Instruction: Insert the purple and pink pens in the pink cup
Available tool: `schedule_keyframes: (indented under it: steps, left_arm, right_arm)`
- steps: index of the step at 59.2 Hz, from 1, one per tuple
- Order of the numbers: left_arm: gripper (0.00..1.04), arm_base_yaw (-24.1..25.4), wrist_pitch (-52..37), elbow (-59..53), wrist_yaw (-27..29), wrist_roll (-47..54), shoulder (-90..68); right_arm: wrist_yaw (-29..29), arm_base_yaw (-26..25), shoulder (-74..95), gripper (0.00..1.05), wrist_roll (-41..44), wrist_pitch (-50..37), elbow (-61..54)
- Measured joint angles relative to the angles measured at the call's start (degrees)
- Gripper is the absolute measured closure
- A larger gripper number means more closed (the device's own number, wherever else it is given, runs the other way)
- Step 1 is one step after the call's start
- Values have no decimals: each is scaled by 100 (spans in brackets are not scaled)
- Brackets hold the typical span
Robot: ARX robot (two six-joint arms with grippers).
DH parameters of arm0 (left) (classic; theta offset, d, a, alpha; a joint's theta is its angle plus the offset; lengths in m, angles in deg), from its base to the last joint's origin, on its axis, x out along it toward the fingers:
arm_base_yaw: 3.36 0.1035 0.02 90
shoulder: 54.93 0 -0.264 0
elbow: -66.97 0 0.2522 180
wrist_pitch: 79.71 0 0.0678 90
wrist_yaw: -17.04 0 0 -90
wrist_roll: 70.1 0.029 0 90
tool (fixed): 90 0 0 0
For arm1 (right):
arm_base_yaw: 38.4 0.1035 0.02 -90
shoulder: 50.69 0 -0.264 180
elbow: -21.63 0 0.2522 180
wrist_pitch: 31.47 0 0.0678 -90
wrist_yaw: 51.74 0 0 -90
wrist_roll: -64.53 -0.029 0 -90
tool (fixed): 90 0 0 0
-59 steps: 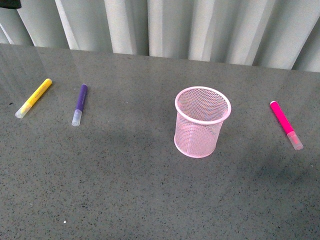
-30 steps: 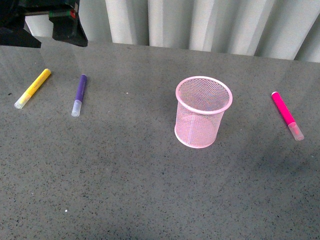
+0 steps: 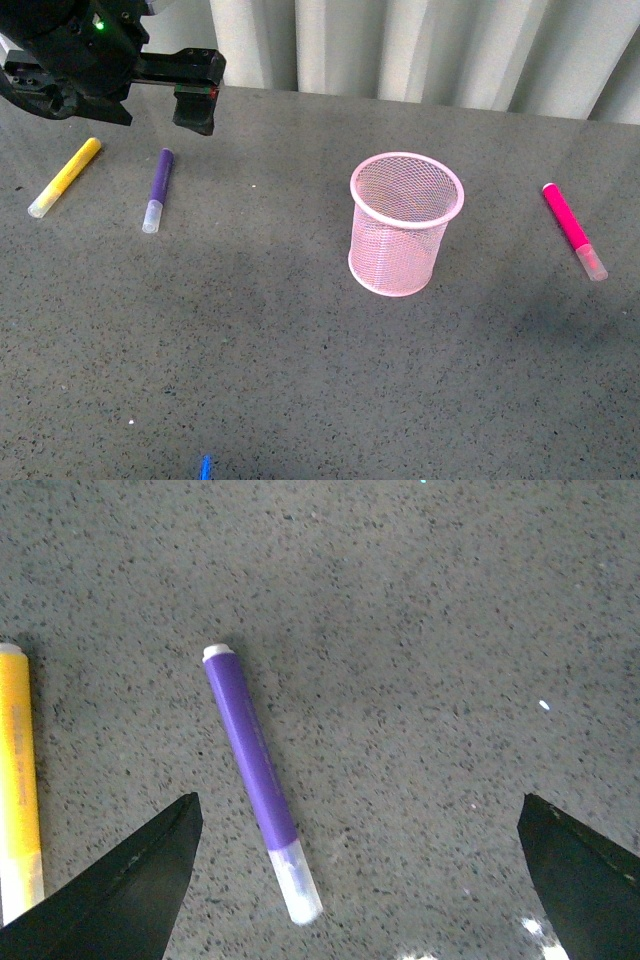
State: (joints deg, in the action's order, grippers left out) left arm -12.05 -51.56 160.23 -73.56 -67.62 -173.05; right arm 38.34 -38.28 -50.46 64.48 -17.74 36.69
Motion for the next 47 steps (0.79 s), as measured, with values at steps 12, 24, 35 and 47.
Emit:
schedule_keyframes:
  steps: [12, 24, 35, 47]
  left_arm:
    - [7, 90, 72, 269, 138, 11, -358]
    - [7, 170, 107, 446, 173, 9, -697]
    - [7, 210, 151, 654, 170, -4, -960]
    - [7, 210, 278, 933, 181, -26, -1217]
  right_arm:
    - [0, 0, 0, 7, 0, 0, 0]
    - [0, 0, 0, 7, 0, 0, 0]
    - [0, 0, 0, 7, 0, 0, 0]
    - [0, 0, 0, 7, 0, 0, 0]
